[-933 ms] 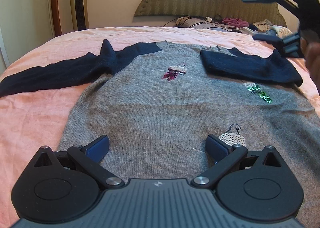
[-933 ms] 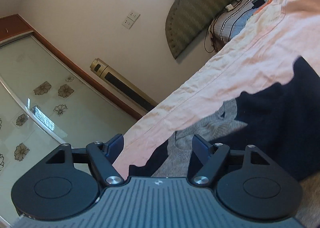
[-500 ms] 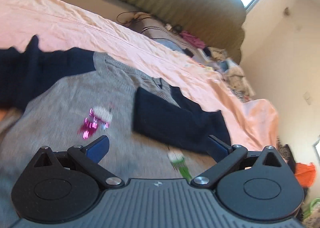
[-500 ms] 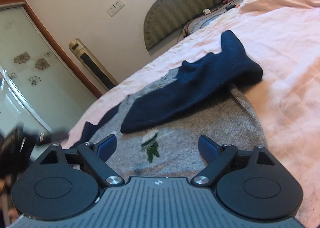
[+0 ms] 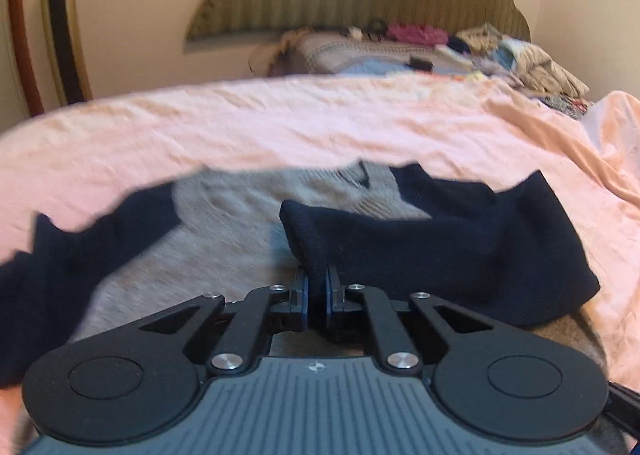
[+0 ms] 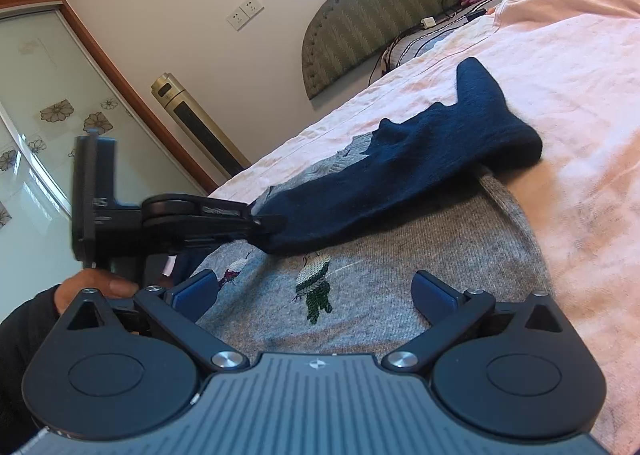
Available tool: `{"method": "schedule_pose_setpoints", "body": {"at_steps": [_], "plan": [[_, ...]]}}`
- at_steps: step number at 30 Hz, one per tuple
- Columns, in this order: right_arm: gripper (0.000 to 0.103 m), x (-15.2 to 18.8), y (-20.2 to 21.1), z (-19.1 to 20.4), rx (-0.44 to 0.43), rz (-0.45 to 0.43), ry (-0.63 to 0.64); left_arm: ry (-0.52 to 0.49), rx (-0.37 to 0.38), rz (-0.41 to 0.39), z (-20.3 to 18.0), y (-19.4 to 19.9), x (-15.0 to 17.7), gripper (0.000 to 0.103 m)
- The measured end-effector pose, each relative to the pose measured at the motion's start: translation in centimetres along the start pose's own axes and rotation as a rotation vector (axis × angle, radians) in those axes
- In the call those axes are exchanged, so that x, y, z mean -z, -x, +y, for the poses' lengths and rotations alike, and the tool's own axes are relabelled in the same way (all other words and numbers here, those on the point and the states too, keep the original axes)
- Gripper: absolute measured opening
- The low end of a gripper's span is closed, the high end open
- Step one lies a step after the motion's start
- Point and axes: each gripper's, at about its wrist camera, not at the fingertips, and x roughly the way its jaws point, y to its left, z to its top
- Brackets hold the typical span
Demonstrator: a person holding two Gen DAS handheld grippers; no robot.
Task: Fold small clothes
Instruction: 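Grasp the other navy sleeve with the left gripper and fold it across the body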
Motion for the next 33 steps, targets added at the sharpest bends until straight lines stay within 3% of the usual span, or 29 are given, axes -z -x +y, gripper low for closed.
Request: {"method": "schedule_pose_setpoints", "body": {"at_steps": [3, 9, 16, 19, 21, 23, 25, 27, 30, 33], "plan": [[0.103, 0.1, 0.0, 0.0, 0.001, 0.001, 0.002, 0.01, -0.066, -0.048, 2.2, 2.0, 0.9, 0.007], [0.103, 0.1, -0.1, 0.3, 0.009, 0.007, 0.013, 0.04, -0.16, 0.051, 6.1, 1.9, 4.4, 0.007], [0.103, -1.9, 0.1, 1.2, 0.033, 0.017, 0.016, 0.07, -0.213, -0.014, 7.0, 5.6, 5.0, 0.011], [0.103, -5.8, 0.1, 2.1, 0.044, -0.072, 0.049, 0.123, -0.137, -0.113, 7.4, 6.9, 4.5, 0.032], [0.103, -8.5, -2.2, 2.2, 0.084, -0.06, 0.089, 0.115, -0.058, -0.11, 6.6, 5.4, 3.9, 0.071], [0.103, -10.3, -6.2, 1.8, 0.17, 0.021, 0.125, 0.128, 0.0, -0.047, 5.9, 2.7, 3.7, 0.072], [0.103, -10.6, -10.0, 1.2, 0.264, 0.105, 0.181, 0.141, -0.004, 0.048, 5.6, -0.3, 4.0, 0.071], [0.103, -9.9, -12.6, 0.2, 0.344, 0.184, 0.235, 0.073, -0.039, -0.001, 5.0, -0.9, 4.7, 0.079], [0.103, -7.0, -13.3, 0.6, 0.416, 0.155, 0.469, 0.064, -0.008, -0.01, 6.0, -0.7, 5.1, 0.08], [0.103, -6.9, -13.2, 0.6, 0.423, 0.152, 0.475, 0.078, -0.028, -0.039, 7.8, 1.4, 5.6, 0.079]]}}
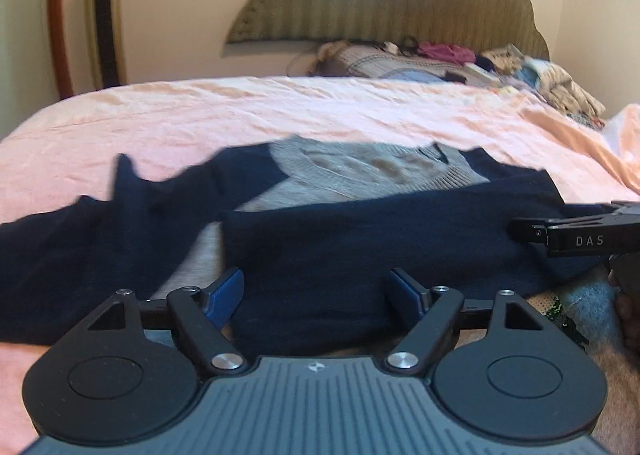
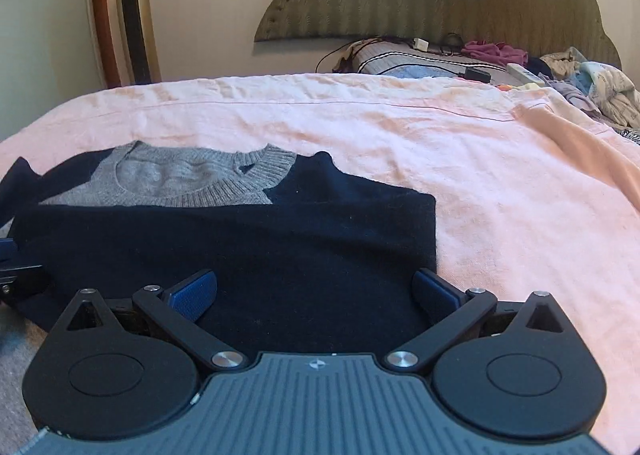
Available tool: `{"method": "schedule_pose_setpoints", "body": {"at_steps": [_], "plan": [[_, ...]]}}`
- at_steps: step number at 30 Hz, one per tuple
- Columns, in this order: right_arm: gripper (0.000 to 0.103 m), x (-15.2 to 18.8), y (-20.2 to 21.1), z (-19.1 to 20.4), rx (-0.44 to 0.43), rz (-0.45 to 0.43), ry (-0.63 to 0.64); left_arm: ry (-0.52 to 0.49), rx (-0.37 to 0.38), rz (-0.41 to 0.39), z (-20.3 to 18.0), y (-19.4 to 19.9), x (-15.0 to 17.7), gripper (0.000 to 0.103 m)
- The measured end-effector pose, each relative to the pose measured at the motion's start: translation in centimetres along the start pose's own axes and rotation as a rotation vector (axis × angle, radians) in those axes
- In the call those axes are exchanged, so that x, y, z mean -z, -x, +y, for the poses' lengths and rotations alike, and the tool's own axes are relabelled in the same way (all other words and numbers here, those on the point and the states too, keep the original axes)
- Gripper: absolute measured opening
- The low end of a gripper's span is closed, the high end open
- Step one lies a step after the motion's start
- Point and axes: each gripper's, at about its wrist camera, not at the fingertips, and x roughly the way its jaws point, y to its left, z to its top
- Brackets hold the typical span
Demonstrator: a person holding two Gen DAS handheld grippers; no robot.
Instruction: Fold small clothes
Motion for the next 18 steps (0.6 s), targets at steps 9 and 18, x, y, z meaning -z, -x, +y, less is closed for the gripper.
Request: {"method": "schedule_pose_setpoints", "body": {"at_steps": [9, 18], "plan": [[0.103, 0.0, 0.3, -0.2, 0.002, -0.014, -0.009, 0.8, -0.274, -0.254, 21.5, 9.5, 5.1, 0.083], [0.103, 0.1, 0.5, -0.5, -0.008, -0.024, -0.034, 1.194, -0.249, -0.382, 32.3, 8.7, 7.3, 0.077]]}}
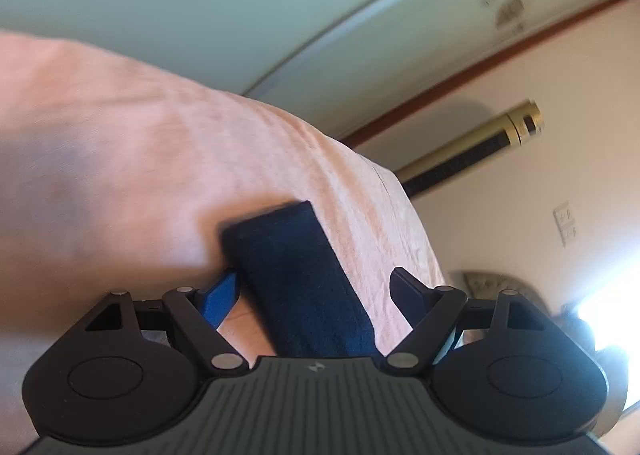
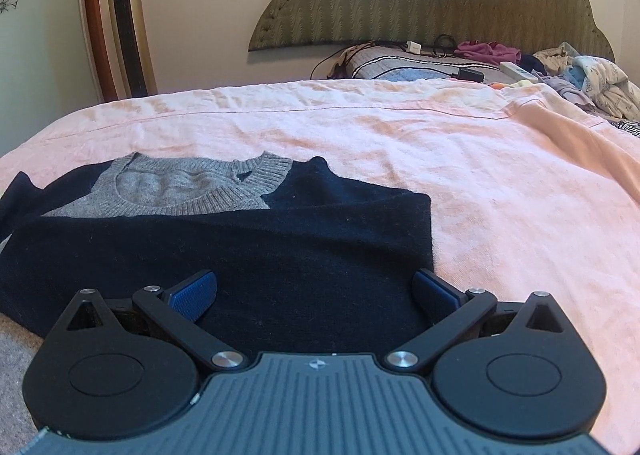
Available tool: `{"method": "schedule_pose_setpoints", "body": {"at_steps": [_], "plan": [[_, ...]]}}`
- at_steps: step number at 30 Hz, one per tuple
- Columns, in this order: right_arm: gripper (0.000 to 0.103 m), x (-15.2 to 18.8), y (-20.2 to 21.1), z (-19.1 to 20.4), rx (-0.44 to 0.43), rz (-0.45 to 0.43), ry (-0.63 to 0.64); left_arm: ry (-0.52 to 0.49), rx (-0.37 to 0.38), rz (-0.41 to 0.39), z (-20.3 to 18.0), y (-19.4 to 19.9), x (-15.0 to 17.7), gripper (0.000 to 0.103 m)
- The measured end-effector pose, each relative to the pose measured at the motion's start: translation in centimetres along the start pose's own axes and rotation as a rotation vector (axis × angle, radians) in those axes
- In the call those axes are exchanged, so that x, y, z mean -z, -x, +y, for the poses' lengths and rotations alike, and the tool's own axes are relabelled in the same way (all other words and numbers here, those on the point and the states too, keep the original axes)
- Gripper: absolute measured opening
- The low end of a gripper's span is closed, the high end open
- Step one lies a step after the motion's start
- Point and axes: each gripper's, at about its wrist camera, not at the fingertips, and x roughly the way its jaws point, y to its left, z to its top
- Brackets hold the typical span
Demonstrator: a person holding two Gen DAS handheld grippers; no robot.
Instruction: Fold small clothes
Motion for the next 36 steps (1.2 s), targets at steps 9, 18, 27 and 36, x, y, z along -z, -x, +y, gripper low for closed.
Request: {"method": "schedule_pose_setpoints", "body": {"at_steps": [9, 18, 27, 36], "plan": [[0.103, 0.0, 0.2, -0.5, -0.018, -0.011, -0.032, -0.247, -0.122, -0.013, -5.2, -1.8, 1.8, 0.006], [0.103, 0.1, 0.3, -0.8, -0.03, -0.019, -0.056, -0.881, 0.503, 0.332, -19.0, 6.4, 22.3, 0.008], [0.103, 0.2, 0.7, -2.1, -0.062, -0.04, -0.137, -1.006, 0.505, 0.462, -13.5, 10.8, 29.1, 0.091], [0.103, -1.3, 3.3, -1.4, -0.317, 0.032, -0.374, -0.793, 0.441, 0.448, -11.3, 8.4, 26.7, 0.093]]}}
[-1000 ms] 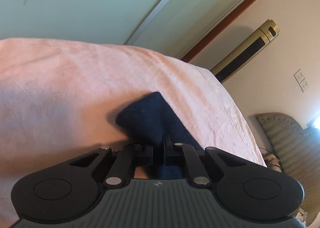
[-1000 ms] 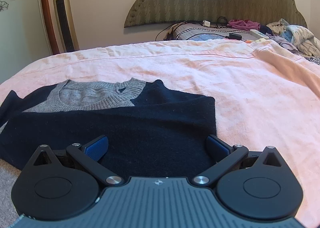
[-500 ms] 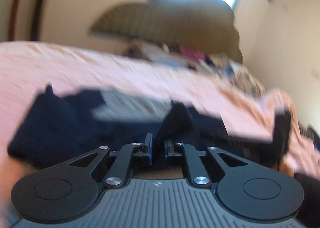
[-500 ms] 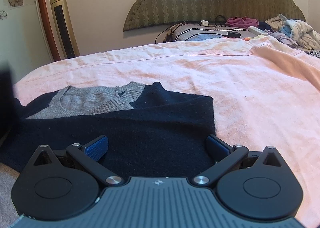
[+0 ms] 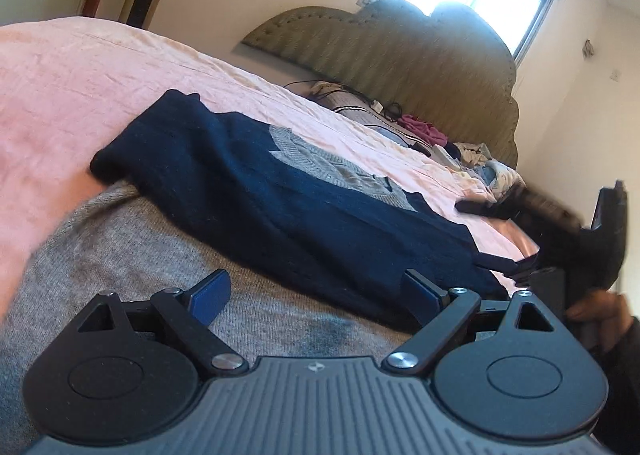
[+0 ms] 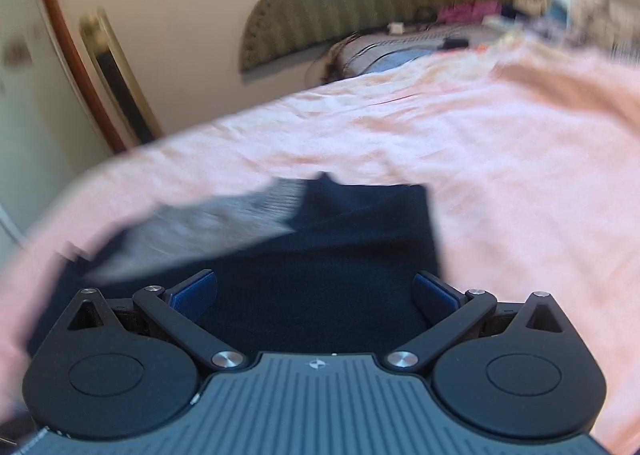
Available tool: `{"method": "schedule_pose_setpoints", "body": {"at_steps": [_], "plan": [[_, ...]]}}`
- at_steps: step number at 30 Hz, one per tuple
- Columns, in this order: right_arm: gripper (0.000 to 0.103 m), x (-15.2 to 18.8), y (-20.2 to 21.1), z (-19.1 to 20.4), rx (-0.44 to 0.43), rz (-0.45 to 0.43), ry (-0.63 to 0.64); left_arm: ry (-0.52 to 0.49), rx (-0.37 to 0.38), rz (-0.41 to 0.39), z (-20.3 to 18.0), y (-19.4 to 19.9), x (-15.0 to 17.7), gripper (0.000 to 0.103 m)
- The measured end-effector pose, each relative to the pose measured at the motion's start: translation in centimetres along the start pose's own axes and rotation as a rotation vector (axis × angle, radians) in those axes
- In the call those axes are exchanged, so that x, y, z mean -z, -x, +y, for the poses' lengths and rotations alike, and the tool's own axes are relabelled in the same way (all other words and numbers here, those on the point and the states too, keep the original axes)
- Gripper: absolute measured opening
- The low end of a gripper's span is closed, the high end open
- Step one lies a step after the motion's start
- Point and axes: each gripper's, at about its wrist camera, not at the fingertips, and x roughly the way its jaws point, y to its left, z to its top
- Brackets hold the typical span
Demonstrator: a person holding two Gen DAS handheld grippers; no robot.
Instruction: Fold small clothes
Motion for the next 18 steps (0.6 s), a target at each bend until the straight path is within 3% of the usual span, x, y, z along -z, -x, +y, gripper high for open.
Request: {"method": "schedule_pose_setpoints", "body": {"at_steps": [2, 5, 9, 11, 12, 13, 18], "plan": [[0.1, 0.3, -1.0, 1.0, -0.12, 0.12, -0.059, 0.001, 0.001, 0.004, 0.1, -0.1, 0.1, 0.093], [0.084, 1.1, -3.5, 2.3, -0.129, 0.274, -0.065, 0.007, 0.002, 0.002, 0.1, -0.5, 0.0, 0.093], [0.064, 1.5, -4.7, 3.9, -0.137, 0.302, -0.027, 0.014, 0.003, -0.004, 0.2, -0.2, 0.2, 0.094], [0.048, 1.7, -5.2, 4.7, -0.124, 0.317, 0.004, 0.017, 0.005, -0.004, 0.2, -0.2, 0.2, 0.094], [0.032, 1.9, -5.5, 5.1, -0.109, 0.325, 0.024, 0.018, 0.006, -0.004, 0.2, -0.1, 0.2, 0.094], [0.022, 2.0, -5.5, 5.3, -0.096, 0.325, 0.041, 0.019, 0.008, -0.004, 0.2, -0.1, 0.2, 0.094], [0.016, -0.3, -2.8, 5.3, -0.147, 0.246, 0.068, 0.023, 0.012, -0.008, 0.4, 0.0, 0.2, 0.094]]}}
